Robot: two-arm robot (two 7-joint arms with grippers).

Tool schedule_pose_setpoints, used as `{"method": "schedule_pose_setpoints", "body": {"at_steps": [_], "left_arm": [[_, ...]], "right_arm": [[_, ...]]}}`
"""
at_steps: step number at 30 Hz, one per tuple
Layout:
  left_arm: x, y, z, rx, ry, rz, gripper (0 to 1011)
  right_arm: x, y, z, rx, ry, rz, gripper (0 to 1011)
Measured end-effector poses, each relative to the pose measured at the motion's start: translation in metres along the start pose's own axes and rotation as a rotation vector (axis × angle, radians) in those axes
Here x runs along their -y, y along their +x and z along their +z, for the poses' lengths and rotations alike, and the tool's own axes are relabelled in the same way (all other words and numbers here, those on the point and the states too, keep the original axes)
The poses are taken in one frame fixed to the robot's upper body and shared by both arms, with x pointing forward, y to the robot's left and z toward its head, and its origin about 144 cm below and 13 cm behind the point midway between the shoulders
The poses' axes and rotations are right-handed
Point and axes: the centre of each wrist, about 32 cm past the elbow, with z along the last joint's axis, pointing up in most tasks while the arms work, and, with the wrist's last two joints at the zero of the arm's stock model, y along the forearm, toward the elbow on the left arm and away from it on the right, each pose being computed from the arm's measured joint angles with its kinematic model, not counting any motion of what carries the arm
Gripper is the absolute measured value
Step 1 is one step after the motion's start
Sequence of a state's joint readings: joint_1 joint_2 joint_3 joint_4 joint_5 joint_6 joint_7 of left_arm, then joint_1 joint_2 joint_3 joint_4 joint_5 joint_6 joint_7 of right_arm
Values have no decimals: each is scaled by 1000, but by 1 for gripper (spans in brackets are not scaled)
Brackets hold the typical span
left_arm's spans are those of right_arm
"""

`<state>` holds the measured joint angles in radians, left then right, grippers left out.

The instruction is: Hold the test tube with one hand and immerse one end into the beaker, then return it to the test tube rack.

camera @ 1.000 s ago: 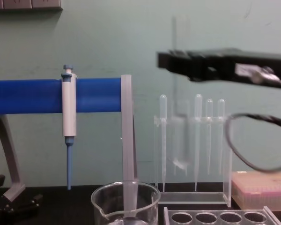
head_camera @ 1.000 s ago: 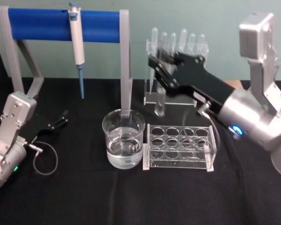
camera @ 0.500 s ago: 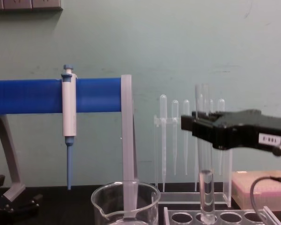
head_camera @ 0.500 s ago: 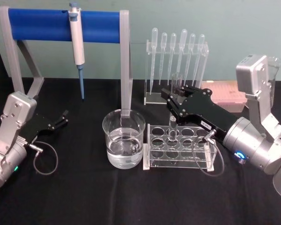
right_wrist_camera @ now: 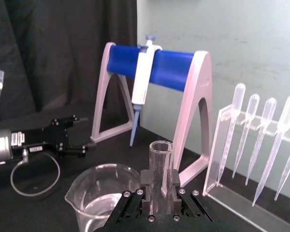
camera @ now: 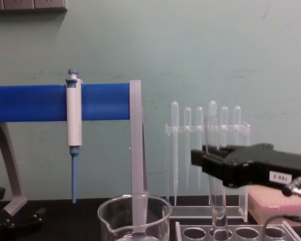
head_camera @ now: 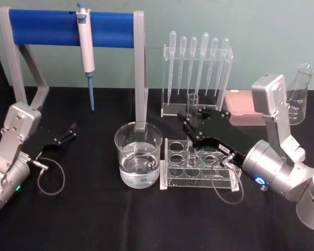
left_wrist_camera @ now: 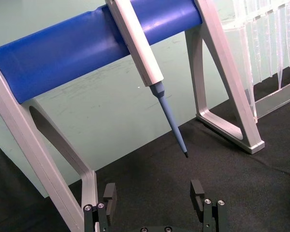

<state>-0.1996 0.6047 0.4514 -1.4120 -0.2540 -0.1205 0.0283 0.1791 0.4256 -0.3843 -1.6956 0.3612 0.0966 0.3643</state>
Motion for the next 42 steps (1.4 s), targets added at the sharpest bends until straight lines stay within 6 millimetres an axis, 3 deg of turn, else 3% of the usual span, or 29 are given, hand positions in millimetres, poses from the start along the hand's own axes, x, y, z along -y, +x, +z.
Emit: {"method": "schedule_pose_setpoints", "body": {"at_steps": [8,18,27,33,36,37,42], "left_arm": [[0,0,0,0,0,0,1000],[0,0,0,0,0,0,1000],[0,0,0,0,0,0,1000],[0,0,0,0,0,0,1000],[0,0,0,0,0,0,1000],[0,0,0,0,0,0,1000],[0,0,0,0,0,0,1000]], "right_arm": [[-2,-2,-14,3,-37,7,224],[-5,-1,-17,33,-76,25,241],[6,-4,-18,21,-116,22,543],[38,-11,-15,4,-161,-12,742],[56,-10,-11,4,-170,-45,796],[65,-8,-9,5,-171,-71,861],[84,3,-9,11,-153,-180,966]]}}
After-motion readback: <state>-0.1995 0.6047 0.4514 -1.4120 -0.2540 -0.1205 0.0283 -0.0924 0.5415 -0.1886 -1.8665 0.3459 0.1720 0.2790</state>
